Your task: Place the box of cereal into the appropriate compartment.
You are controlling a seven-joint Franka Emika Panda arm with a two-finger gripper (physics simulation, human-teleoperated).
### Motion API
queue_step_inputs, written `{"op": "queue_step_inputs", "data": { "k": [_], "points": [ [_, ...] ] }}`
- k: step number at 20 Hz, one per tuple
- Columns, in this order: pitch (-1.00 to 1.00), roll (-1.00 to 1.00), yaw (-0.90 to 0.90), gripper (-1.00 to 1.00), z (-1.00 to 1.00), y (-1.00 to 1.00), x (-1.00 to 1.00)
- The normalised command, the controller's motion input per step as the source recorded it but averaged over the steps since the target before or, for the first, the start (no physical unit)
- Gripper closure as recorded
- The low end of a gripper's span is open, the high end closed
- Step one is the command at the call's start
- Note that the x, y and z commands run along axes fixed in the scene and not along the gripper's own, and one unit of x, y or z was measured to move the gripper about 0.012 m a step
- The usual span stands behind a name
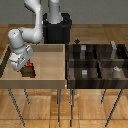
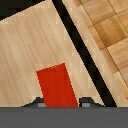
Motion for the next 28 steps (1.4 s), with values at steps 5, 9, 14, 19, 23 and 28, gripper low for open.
{"op": "queue_step_inputs", "data": {
  "k": [5, 9, 14, 19, 23, 28],
  "points": [
    [0.00, 0.00, 0.00, 1.00, 0.20, 0.00, 0.00],
    [0.00, 0.00, 0.00, 1.00, 0.75, 0.00, 0.00],
    [0.00, 0.00, 0.00, 1.00, 1.00, 0.00, 0.00],
    [0.00, 0.00, 0.00, 1.00, 0.80, 0.00, -0.20],
    [0.00, 0.00, 0.00, 1.00, 0.00, 0.00, -0.50],
    [0.00, 0.00, 0.00, 1.00, 0.00, 0.00, -1.00]
  ]
}}
